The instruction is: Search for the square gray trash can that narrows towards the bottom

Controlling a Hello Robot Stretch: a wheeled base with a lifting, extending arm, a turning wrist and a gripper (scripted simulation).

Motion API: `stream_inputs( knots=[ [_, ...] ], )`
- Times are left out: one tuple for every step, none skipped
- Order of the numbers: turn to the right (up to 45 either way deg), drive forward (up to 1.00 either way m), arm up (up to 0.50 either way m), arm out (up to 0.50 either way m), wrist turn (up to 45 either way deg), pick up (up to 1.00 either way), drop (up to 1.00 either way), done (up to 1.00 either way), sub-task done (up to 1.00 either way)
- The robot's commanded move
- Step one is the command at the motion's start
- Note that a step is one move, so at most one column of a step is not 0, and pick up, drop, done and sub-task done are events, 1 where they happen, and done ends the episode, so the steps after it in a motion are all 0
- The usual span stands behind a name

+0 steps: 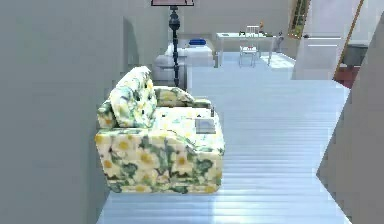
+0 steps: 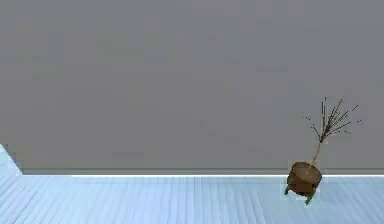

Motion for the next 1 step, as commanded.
stream_inputs(
  knots=[
    [33.0,0.00,0.00,0.00,0.0,0.00,0.00,0.00,0.00]
  ],
)
